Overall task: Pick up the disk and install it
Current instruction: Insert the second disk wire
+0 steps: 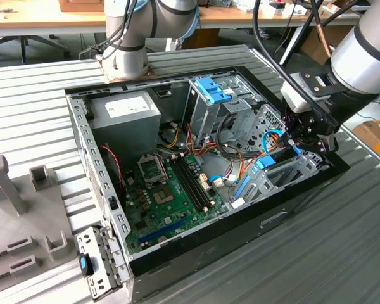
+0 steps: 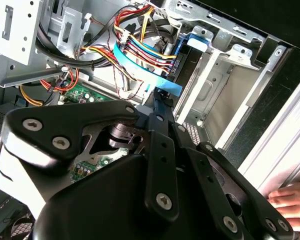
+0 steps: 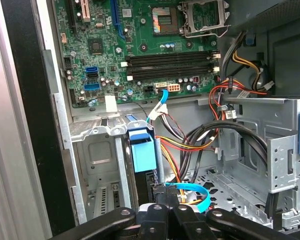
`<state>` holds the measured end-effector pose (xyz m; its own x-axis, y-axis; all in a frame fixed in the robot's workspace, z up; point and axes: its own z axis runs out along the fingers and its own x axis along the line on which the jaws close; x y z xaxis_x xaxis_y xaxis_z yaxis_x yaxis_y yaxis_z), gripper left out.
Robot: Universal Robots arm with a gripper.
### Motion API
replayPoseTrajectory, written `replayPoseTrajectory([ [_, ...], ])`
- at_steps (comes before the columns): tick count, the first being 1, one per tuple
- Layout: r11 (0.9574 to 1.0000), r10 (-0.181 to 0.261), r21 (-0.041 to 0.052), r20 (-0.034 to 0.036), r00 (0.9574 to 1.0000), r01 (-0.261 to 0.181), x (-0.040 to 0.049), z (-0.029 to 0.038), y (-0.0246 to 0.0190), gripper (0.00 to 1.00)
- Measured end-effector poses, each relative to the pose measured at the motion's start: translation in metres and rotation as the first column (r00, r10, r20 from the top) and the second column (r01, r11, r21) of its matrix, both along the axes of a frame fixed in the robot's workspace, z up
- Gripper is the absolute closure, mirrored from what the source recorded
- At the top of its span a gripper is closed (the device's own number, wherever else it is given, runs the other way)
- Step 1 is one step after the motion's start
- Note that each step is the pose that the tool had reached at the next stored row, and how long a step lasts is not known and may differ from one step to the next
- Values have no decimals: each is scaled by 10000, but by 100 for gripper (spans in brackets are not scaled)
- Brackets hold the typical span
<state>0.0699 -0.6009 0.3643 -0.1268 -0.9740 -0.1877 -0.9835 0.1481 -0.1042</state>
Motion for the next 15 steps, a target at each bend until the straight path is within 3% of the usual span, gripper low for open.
replayPoseTrajectory([
  [3,10000,-1,-2,8,10000,1,-5,48,1,89],
  [5,10000,0,19,12,10000,0,-55,109,11,89],
  [9,9999,0,163,-9,10000,0,-91,115,43,89],
  [13,9999,-9,163,-10,10000,9,-91,114,103,89],
  [14,9999,-10,160,-10,10000,10,-92,116,156,89],
  [15,9999,-10,159,-10,10000,10,-89,116,176,89],
])
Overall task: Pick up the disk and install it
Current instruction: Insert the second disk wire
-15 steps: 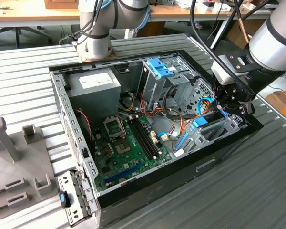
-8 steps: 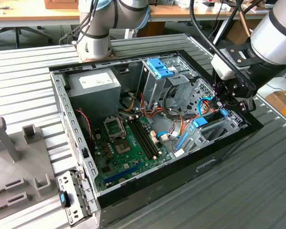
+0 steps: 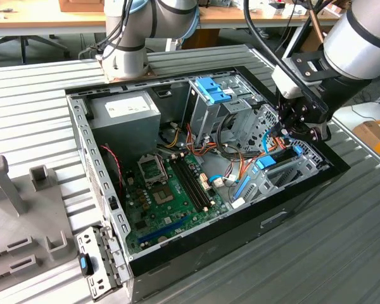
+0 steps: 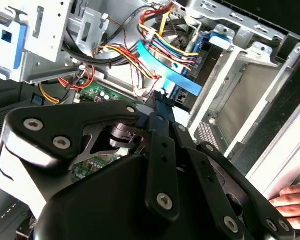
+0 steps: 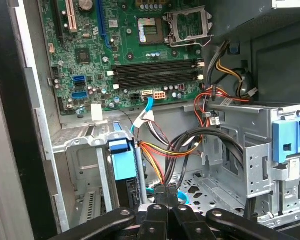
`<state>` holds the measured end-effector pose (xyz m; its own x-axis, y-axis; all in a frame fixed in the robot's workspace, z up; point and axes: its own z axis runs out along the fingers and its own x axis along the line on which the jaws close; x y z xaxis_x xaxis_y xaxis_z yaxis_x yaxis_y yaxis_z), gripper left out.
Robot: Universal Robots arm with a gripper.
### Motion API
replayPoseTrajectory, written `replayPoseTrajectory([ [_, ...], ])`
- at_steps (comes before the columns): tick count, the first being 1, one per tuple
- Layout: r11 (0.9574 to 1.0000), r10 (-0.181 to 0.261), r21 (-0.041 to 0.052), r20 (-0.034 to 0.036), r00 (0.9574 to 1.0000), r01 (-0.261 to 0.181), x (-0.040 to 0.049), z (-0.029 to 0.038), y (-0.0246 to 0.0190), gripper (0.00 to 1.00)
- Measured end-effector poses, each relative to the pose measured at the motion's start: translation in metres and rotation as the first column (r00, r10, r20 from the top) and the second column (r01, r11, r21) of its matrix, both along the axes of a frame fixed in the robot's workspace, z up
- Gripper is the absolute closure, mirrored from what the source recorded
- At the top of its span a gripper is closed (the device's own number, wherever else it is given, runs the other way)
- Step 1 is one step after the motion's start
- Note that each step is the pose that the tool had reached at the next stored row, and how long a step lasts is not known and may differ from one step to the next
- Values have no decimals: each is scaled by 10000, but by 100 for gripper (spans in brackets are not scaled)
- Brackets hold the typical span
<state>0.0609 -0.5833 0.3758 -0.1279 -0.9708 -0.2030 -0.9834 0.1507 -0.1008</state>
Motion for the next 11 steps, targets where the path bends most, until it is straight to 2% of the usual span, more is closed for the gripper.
replayPoseTrajectory([
  [2,10000,-14,-27,0,10000,14,38,-1,25,89],
  [5,9999,-42,-128,-5,10000,42,141,0,40,89],
  [6,9998,-44,-218,-5,10000,44,157,0,59,89],
  [7,9995,-44,-329,-4,10000,44,157,0,97,89],
  [9,9989,-43,-461,-4,10000,42,160,0,148,89],
  [11,9952,-45,-979,-4,10000,44,179,0,181,89],
])
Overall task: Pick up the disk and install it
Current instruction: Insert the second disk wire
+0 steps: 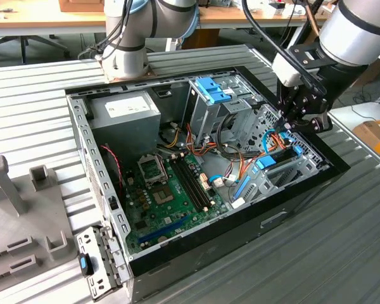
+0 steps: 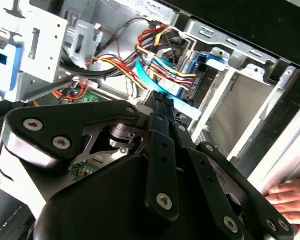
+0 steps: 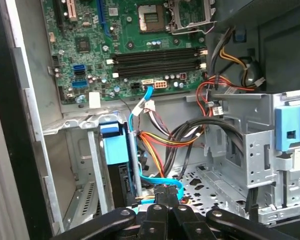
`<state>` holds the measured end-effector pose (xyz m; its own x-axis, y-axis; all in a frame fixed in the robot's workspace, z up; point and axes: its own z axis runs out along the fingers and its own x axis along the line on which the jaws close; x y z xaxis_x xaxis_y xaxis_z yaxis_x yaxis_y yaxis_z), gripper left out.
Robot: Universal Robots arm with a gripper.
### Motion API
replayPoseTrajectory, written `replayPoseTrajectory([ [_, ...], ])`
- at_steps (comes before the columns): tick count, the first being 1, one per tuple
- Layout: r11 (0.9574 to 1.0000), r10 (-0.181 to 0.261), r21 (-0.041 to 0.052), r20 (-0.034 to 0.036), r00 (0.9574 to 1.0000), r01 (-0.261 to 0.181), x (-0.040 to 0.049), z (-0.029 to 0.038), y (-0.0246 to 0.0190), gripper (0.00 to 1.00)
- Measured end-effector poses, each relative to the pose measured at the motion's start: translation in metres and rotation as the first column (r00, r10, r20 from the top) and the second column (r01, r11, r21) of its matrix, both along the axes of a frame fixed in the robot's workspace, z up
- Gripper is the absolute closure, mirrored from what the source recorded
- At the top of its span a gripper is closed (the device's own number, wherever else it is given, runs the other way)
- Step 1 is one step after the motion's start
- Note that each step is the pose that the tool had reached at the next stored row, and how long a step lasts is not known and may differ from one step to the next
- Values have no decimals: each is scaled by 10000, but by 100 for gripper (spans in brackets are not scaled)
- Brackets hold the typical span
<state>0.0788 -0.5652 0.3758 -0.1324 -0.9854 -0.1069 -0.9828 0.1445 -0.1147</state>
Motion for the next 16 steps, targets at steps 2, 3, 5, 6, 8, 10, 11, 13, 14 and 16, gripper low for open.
replayPoseTrajectory([
  [2,9987,2,-506,-5,10000,-2,10,0,21,89],
  [3,9976,4,-698,-6,10000,-4,12,-1,32,89],
  [5,9970,4,-775,-7,10000,-5,12,-1,34,89],
  [6,9970,4,-777,-7,10000,-4,12,-1,34,89],
  [8,9970,4,-775,-7,10000,-4,12,12,34,89],
  [10,9971,0,-767,-7,10000,0,12,44,34,89],
  [11,9971,-4,-766,-7,10000,3,16,51,33,89],
  [13,9968,-121,-794,-7,9999,120,24,52,21,89],
  [14,9965,-187,-809,-7,9998,186,25,52,12,89],
  [16,9960,-388,-809,-7,9992,386,25,48,9,89],
])
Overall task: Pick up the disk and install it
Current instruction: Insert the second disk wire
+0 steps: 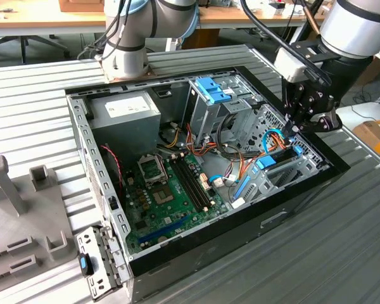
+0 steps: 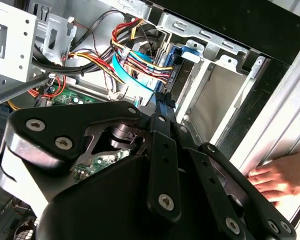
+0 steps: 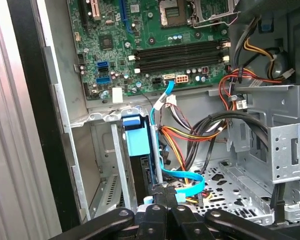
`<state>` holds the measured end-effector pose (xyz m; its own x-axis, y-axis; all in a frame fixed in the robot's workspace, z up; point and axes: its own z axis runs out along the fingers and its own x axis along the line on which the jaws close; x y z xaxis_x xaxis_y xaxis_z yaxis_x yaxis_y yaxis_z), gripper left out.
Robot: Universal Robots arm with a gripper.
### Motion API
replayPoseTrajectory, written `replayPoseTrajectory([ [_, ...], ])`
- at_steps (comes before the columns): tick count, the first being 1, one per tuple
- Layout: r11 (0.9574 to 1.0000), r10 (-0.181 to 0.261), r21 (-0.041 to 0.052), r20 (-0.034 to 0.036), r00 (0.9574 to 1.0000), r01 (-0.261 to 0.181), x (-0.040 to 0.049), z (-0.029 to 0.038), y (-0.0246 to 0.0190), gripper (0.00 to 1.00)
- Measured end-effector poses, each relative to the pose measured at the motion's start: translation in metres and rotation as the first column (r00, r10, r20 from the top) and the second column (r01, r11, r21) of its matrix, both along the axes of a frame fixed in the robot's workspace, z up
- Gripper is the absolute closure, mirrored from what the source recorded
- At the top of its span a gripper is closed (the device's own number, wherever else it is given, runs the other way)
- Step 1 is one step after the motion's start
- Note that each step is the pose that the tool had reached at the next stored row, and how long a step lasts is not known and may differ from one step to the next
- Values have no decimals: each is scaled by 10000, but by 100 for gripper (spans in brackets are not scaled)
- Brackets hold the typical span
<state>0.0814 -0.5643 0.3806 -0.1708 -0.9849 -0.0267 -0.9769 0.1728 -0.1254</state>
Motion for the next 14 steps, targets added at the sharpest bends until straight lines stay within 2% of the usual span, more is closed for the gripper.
replayPoseTrajectory([
  [3,9988,-490,-2,0,9988,490,1,-6,-1,89],
  [7,9988,-497,-4,0,9988,497,1,-6,-1,89],
  [9,9990,-441,-5,-1,9990,441,34,-6,-1,89],
  [14,9991,-434,-2,-6,9991,434,44,-11,-45,89],
])
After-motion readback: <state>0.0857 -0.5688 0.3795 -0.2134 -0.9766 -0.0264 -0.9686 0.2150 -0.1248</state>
